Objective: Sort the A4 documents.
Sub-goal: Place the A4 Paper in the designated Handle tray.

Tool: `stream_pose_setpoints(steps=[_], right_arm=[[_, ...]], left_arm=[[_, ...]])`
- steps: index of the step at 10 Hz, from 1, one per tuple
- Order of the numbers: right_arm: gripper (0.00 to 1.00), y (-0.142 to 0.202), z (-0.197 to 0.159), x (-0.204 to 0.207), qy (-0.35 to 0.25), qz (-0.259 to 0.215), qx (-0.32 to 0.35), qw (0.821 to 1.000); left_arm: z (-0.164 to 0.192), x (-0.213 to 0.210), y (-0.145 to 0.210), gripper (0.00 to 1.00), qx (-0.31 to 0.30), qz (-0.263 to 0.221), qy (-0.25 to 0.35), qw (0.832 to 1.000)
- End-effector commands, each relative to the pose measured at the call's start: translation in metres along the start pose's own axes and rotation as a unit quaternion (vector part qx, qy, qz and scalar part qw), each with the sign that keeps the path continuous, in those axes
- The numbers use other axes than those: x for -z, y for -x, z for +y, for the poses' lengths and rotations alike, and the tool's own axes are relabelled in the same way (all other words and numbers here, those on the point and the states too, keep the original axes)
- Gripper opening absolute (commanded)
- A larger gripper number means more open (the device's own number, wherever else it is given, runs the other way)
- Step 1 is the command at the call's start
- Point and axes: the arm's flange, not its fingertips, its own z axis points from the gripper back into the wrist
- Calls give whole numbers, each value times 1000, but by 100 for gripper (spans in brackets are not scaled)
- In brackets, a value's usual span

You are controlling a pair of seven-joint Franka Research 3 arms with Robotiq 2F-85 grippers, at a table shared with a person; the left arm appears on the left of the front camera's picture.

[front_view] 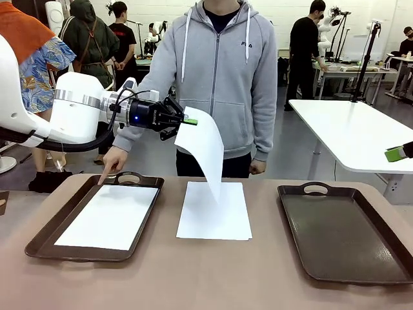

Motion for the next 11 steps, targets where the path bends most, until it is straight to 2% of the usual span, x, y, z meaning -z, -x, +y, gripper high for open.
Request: stream_pose_setpoints(steps=[1, 3, 5, 9, 11], right_arm=[[100, 1, 0, 2, -7, -1, 0, 1000], [100, 1, 0, 2, -7, -1, 0, 1000], [100, 1, 0, 2, -7, -1, 0, 1000], [100, 1, 0, 2, -7, -1, 0, 1000], [100, 1, 0, 2, -7, -1, 0, 1000]], left_arm=[[0, 0, 0, 1, 0, 0, 0, 1000], [-23, -1, 13, 1, 47, 33, -37, 998], [-44, -26, 30, 1, 88, 47, -33, 994], [-43, -103, 48, 1, 74, 15, -52, 996], [-34, -138, 53, 1, 66, 3, -98, 993]])
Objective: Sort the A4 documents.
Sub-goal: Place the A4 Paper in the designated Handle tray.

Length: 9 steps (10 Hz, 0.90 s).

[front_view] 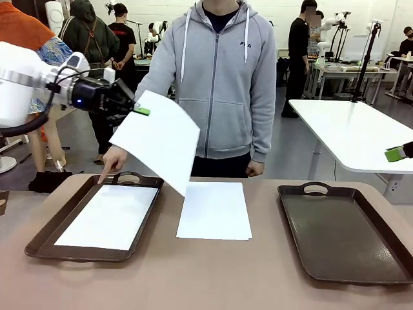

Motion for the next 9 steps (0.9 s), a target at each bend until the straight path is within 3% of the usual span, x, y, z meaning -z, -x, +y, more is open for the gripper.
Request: stream_pose_setpoints(steps=[1, 3, 9], right_arm=[[100, 1, 0, 2, -7, -1, 0, 1000], [100, 1, 0, 2, -7, -1, 0, 1000], [100, 1, 0, 2, -7, -1, 0, 1000]], left_arm=[[6, -16, 6, 1, 11, 10, -41, 999], [15, -30, 1, 1, 20, 40, -84, 995], [84, -52, -38, 1, -65, 59, -192, 977]])
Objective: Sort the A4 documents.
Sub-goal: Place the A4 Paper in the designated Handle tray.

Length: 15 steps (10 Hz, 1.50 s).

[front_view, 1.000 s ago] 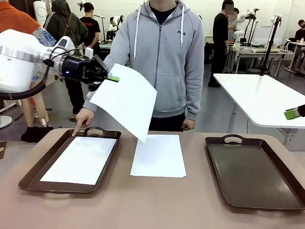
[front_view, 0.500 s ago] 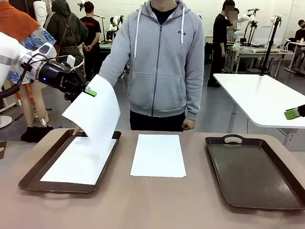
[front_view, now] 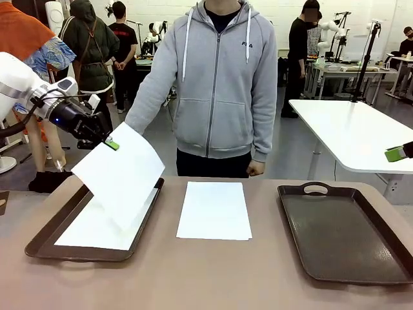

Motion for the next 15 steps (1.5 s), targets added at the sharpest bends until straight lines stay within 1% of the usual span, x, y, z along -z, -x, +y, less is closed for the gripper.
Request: stream_pose_setpoints(steps=[1, 3, 6, 8, 11, 13, 15], right_arm=[[100, 1, 0, 2, -8, -1, 0, 1000], [100, 1, 0, 2, -8, -1, 0, 1000], [100, 1, 0, 2, -8, -1, 0, 1000], [100, 1, 0, 2, -8, -1, 0, 1000], [100, 1, 0, 2, -8, -1, 0, 1000], [100, 1, 0, 2, -8, -1, 0, 1000], [100, 1, 0, 2, -8, -1, 0, 1000]], left_arm=[[14, -5, -16, 1, -42, 0, -32, 999], [33, -2, -22, 1, -65, 5, -35, 997], [45, 1, -20, 1, -79, -1, -16, 997], [48, 3, -17, 1, -87, -7, 4, 996], [42, 10, -17, 1, -81, -2, 20, 997], [41, 23, -20, 1, -79, 7, 32, 996], [51, 38, -23, 1, -93, 7, 26, 995]])
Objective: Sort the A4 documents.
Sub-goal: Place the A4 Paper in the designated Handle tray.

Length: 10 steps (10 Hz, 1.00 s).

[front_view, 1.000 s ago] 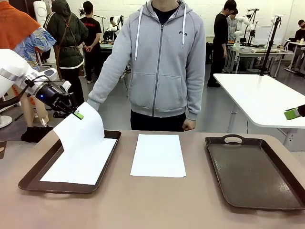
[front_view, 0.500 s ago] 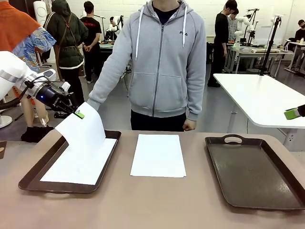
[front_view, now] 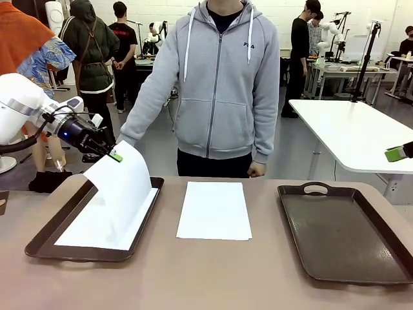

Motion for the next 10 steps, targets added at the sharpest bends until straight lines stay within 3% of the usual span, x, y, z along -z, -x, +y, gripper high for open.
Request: stream_pose_setpoints(steps=[1, 5, 10], right_arm=[[100, 1, 0, 2, -8, -1, 0, 1000], [100, 1, 0, 2, -8, -1, 0, 1000], [100, 1, 0, 2, -8, -1, 0, 1000]], left_arm=[[10, 14, -5, 1, -23, -2, -13, 1000], [33, 21, -6, 1, -48, -18, -102, 994], [42, 2, 1, 1, -56, -35, -234, 970]])
